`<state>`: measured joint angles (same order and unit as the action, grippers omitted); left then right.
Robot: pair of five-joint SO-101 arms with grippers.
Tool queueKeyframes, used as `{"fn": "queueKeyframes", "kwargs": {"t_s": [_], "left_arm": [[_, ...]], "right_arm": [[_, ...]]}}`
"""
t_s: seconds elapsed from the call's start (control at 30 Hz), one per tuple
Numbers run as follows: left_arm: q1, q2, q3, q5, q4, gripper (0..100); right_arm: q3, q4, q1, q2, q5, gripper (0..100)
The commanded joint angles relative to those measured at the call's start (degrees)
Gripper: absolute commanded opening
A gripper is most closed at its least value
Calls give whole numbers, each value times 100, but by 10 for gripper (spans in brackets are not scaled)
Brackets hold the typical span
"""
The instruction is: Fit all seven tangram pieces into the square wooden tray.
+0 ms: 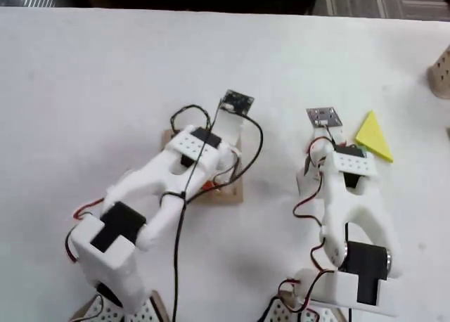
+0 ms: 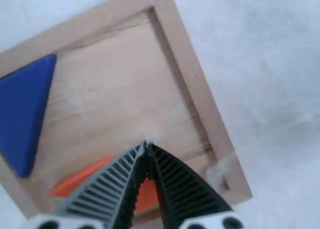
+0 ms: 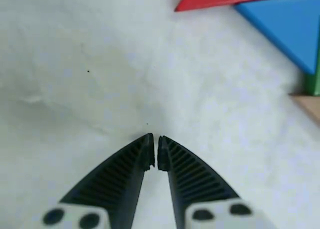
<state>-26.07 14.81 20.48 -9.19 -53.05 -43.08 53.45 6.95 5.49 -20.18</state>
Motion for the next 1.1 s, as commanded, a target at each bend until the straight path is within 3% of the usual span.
{"fn": "queueKeyframes", "kwargs": {"t_s": [0.0,0.33,0.53,0.7,0.93,1.07], "left_arm": [[119,-57,-290,35,-563,21],[989,-119,-905,44,-1204,20],[1332,-1103,-237,53,-923,20],[1121,-1648,615,1002,-659,20],[637,-1622,730,1196,-1310,20],[435,-1525,826,1618,-1275,20]], "right_arm": [[26,-66,22,233,-53,19],[35,-75,22,233,-53,19],[18,-171,4,233,-53,19],[18,-180,4,233,-53,19],[18,-180,4,224,-53,19],[18,-180,4,224,-53,19]]}}
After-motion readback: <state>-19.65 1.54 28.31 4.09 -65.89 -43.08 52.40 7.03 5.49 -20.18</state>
